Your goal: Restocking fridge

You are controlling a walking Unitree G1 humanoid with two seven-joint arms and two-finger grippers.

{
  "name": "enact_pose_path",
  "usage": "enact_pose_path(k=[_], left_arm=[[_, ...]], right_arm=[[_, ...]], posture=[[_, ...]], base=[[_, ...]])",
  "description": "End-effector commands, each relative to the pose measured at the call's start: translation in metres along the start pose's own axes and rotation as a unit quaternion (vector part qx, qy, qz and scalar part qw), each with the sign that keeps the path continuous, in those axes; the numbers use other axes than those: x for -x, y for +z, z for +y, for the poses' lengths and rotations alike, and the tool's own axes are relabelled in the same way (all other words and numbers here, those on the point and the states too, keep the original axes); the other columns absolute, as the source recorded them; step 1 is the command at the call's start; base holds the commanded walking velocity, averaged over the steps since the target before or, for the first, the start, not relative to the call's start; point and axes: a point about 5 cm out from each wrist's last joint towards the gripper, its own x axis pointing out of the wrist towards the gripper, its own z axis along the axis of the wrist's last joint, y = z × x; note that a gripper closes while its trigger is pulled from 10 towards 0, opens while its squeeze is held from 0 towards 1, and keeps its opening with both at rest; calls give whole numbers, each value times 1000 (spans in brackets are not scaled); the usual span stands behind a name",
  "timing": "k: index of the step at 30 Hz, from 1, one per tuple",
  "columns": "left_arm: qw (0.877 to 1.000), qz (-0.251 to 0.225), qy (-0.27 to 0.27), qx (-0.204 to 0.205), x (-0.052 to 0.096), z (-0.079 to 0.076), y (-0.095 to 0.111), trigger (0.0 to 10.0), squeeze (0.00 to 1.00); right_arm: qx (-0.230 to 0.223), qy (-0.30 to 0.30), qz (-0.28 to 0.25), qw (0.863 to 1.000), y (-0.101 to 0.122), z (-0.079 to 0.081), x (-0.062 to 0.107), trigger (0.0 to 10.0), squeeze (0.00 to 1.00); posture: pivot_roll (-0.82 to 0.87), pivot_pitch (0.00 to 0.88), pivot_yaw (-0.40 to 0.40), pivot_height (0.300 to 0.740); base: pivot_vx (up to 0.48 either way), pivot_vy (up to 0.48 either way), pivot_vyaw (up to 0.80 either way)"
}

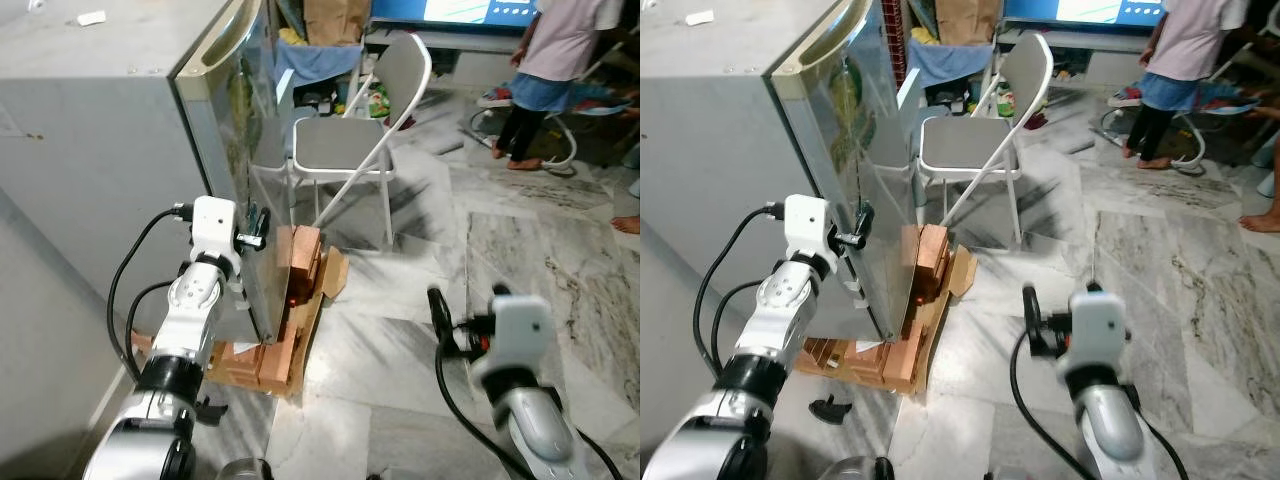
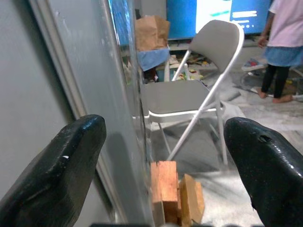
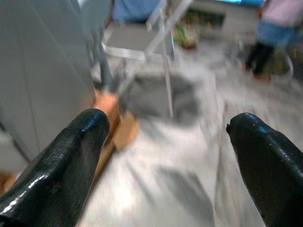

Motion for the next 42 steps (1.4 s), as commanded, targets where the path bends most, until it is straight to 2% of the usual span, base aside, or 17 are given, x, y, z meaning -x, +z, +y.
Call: enact_pose_path(k=[1,8,13,17,23,28,31,35,40,42], left_arm=[[1000,-4,9,2,-4,1,2,10000,0],[999,1,44,12,-22,8,13,10000,0],[998,-18,53,18,-28,7,24,10000,0],[998,-23,52,30,-25,4,20,10000,0],[998,-14,54,40,-11,2,0,10000,0],[997,-6,72,38,-10,10,-3,10000,0],[996,-11,81,43,-18,17,8,10000,0],[996,-17,71,42,-24,15,18,10000,0],[998,-23,52,41,-33,9,29,10000,0],[998,-33,27,49,-40,-2,41,10000,0]], right_arm=[[-2,-3,-8,1000,7,-3,3,10000,0],[3,-2,3,1000,7,-6,10,10000,0],[2,-1,6,1000,7,-6,10,10000,0],[1,-1,7,1000,6,-5,9,10000,0],[0,6,9,1000,4,-4,8,10000,0],[2,8,10,1000,4,-4,5,10000,0],[3,11,6,1000,5,-3,3,10000,0],[4,10,5,1000,6,-3,2,10000,0],[4,8,1,1000,7,-2,0,10000,0],[4,8,0,1000,7,-2,-1,10000,0]], posture=[[-149,132,40,740],[-167,145,38,740],[-166,144,41,740],[-158,141,44,740],[-149,139,38,740],[-145,138,33,740],[-145,135,33,740],[-147,134,36,740],[-151,133,39,740],[-148,129,37,740]], base=[[0,0,0],[0,0,0],[0,0,0],[0,0,0],[0,0,0],[0,0,0],[0,0,0],[0,0,0],[0,0,0],[0,0,0]])
